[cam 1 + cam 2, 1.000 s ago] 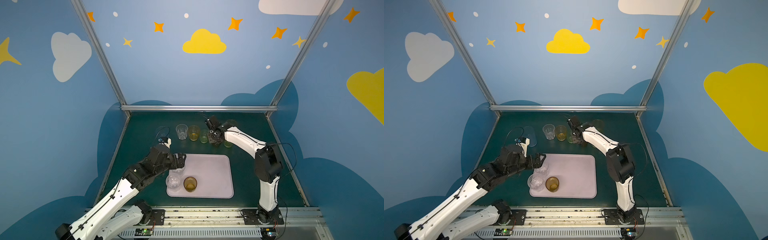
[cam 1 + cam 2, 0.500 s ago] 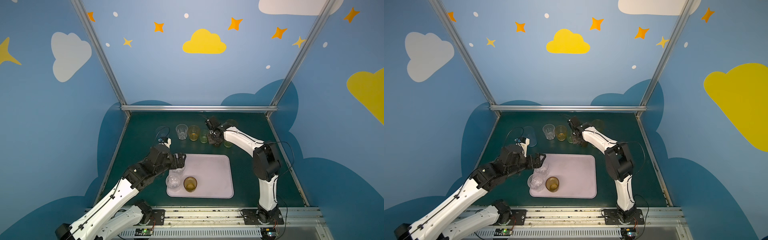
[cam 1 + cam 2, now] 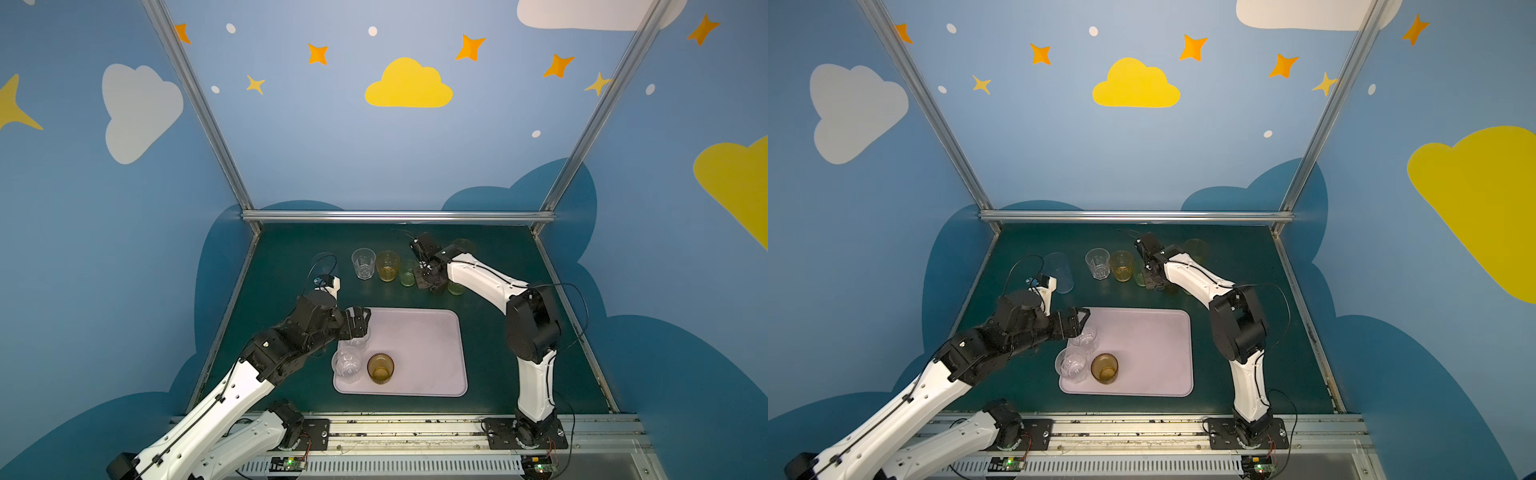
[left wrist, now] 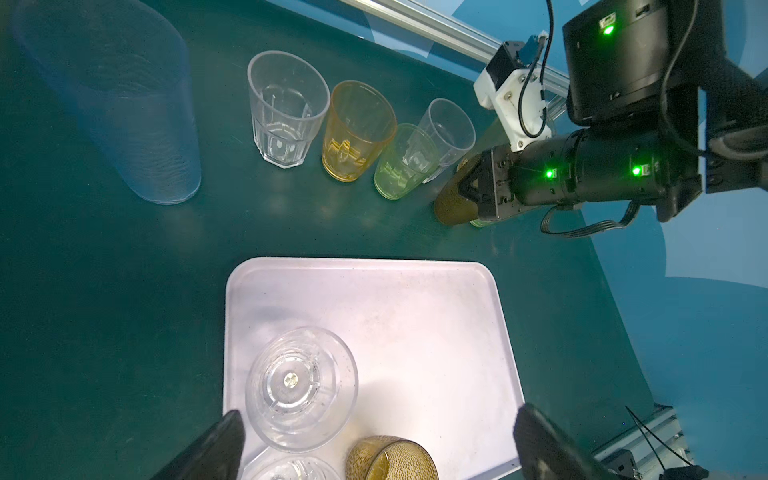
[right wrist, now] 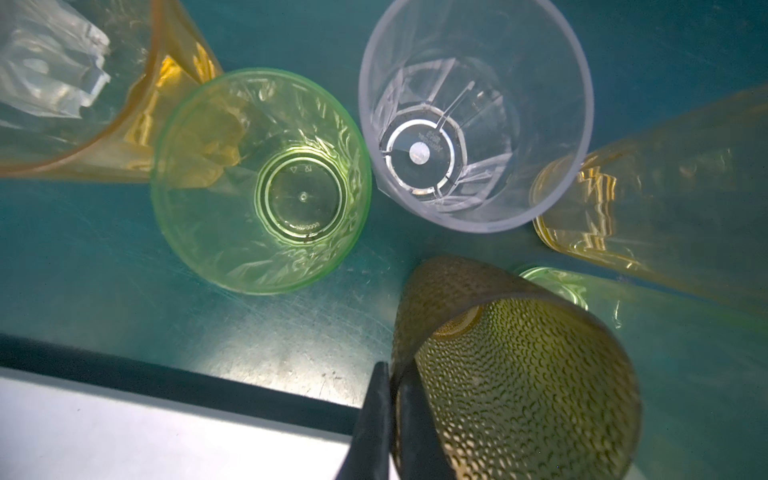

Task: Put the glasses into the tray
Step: 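Lift the gold glass with right gripper and carry it over the tray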

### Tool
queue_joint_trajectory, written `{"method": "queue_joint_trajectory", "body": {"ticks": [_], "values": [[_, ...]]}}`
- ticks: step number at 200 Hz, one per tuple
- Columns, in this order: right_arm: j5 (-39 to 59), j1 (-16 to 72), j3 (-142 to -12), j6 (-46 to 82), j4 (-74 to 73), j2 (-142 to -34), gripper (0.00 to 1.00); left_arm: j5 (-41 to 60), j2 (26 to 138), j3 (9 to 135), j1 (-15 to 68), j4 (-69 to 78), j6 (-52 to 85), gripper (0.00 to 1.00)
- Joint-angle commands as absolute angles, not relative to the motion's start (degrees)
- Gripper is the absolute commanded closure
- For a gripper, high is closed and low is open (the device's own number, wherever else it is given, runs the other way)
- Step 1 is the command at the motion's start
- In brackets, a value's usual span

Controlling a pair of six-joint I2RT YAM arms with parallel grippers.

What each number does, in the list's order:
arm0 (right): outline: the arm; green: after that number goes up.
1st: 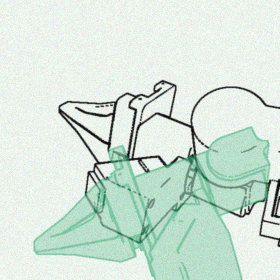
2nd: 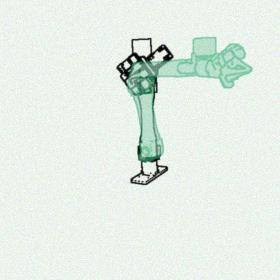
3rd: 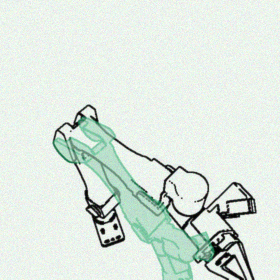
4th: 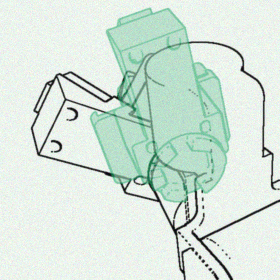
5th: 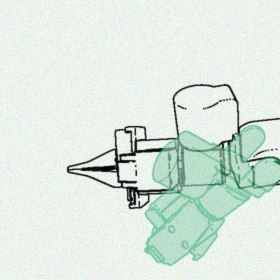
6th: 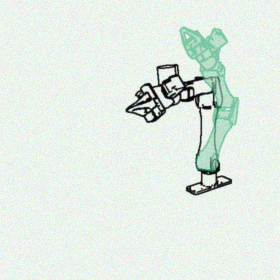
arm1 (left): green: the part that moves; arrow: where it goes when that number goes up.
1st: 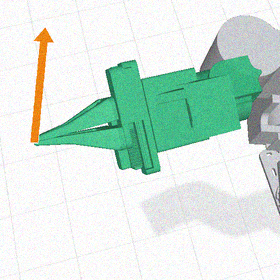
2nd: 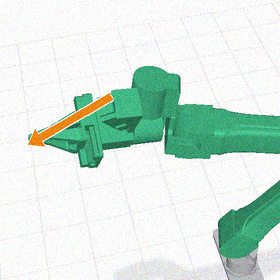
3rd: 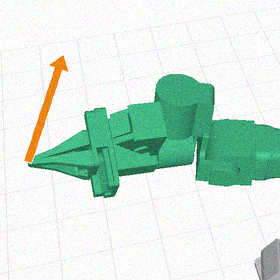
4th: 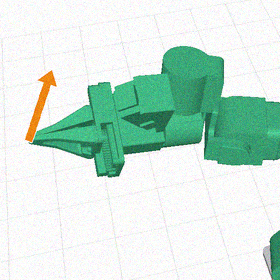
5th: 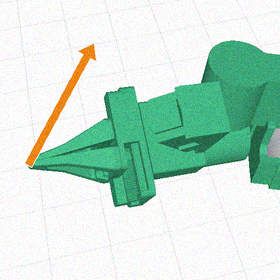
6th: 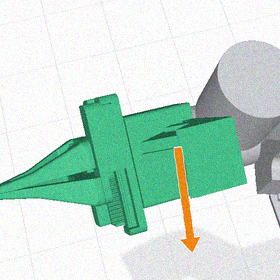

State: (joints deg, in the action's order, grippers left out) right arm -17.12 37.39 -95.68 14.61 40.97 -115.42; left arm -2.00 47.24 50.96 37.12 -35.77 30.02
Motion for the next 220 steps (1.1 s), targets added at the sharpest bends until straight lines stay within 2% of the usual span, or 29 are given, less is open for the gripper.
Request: {"method": "queue_joint_trajectory", "body": {"ticks": [1,86,157,220], "values": [[-18.34,37.95,-95.72,15.63,41.75,-110.77,1.0,-2.26,45.49,50.71,37.1,-36.03,29.07,0.0],[-18.87,39.01,-93.77,17.74,43.52,-104.07,1.0,-3.14,46.08,50.34,37.04,-36.06,27.95,0.0],[-9.18,40.22,-90.51,20.98,44.56,-95.32,1.0,-4.34,45.6,49.09,37.01,-34.52,26.68,0.0],[-4.4,42.23,-83.99,23.4,44.24,-87.8,1.0,-4.83,44.43,46.18,37.0,-30.09,25.83,0.0]]}}
